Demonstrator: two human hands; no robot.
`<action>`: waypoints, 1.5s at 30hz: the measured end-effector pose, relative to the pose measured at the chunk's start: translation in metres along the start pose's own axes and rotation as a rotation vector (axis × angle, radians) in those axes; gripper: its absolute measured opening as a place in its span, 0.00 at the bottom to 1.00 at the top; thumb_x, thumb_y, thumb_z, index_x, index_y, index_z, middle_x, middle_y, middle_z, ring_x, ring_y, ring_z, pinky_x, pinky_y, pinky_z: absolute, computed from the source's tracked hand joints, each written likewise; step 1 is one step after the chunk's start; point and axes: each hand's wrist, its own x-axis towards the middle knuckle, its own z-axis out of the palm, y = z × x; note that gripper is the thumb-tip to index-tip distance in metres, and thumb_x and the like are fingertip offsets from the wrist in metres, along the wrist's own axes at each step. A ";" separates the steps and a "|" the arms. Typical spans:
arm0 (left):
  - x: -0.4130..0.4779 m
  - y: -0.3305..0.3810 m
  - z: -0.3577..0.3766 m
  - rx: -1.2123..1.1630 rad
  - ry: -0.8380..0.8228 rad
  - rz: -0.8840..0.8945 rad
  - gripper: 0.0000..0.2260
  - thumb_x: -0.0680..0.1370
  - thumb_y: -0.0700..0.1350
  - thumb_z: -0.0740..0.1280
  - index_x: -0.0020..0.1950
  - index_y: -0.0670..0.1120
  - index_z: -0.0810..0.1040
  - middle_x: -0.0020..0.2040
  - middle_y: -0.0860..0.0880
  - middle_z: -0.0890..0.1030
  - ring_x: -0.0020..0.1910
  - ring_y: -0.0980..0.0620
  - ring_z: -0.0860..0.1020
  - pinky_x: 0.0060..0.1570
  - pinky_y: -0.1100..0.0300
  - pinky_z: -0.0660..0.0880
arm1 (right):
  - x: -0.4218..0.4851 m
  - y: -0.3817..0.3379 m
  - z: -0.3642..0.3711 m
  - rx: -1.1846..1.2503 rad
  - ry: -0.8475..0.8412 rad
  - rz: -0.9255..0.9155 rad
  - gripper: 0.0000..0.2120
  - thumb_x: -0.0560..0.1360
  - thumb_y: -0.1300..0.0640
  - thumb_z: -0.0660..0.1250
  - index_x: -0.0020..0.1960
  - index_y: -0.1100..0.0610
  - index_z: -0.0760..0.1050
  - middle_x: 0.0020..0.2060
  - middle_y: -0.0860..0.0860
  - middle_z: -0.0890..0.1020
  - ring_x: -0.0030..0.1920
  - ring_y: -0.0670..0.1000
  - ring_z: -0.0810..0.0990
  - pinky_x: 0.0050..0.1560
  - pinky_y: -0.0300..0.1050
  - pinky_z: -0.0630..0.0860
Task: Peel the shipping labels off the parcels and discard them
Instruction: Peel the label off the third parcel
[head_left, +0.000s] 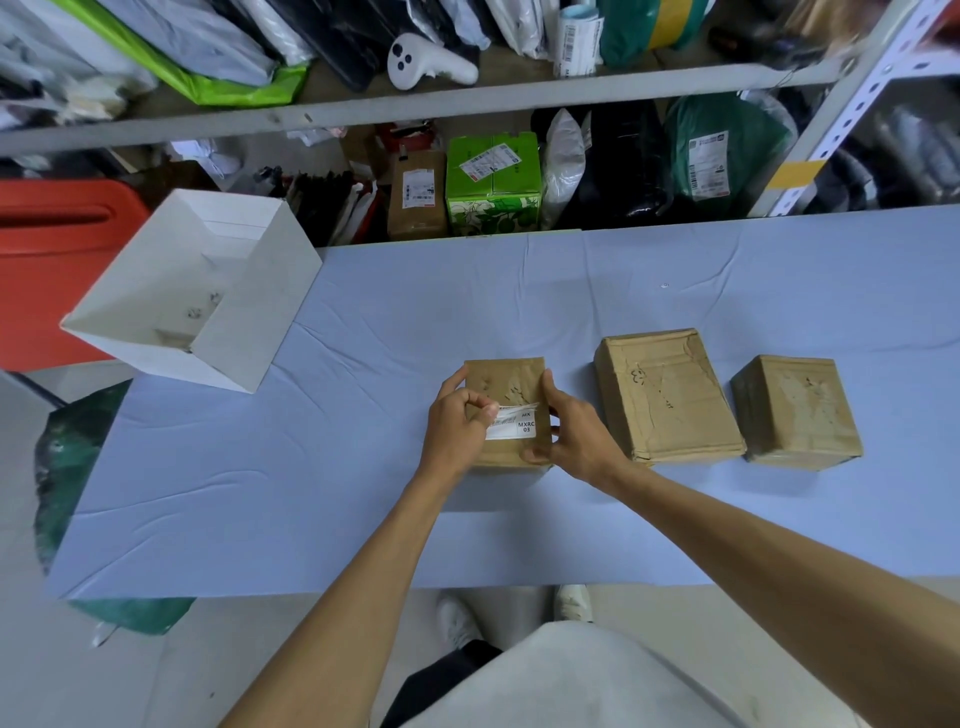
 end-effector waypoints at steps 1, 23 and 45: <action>0.000 0.000 0.000 0.000 0.001 -0.002 0.04 0.76 0.38 0.67 0.41 0.43 0.78 0.75 0.53 0.64 0.69 0.54 0.69 0.60 0.65 0.63 | 0.000 0.000 0.000 -0.003 0.002 0.000 0.51 0.67 0.65 0.75 0.78 0.54 0.45 0.61 0.52 0.77 0.57 0.53 0.79 0.52 0.52 0.81; 0.001 0.002 -0.001 -0.016 0.015 -0.013 0.10 0.75 0.39 0.69 0.35 0.50 0.76 0.74 0.53 0.66 0.70 0.51 0.69 0.69 0.51 0.68 | 0.002 0.000 -0.001 -0.077 0.002 -0.009 0.52 0.67 0.64 0.75 0.78 0.55 0.44 0.60 0.51 0.76 0.56 0.55 0.78 0.53 0.52 0.80; 0.002 0.007 0.000 -0.049 0.024 -0.040 0.09 0.77 0.41 0.68 0.36 0.47 0.76 0.74 0.52 0.66 0.66 0.51 0.73 0.65 0.55 0.69 | 0.000 -0.007 -0.002 -0.144 -0.010 -0.027 0.53 0.68 0.63 0.75 0.78 0.56 0.40 0.61 0.54 0.75 0.58 0.54 0.76 0.55 0.49 0.79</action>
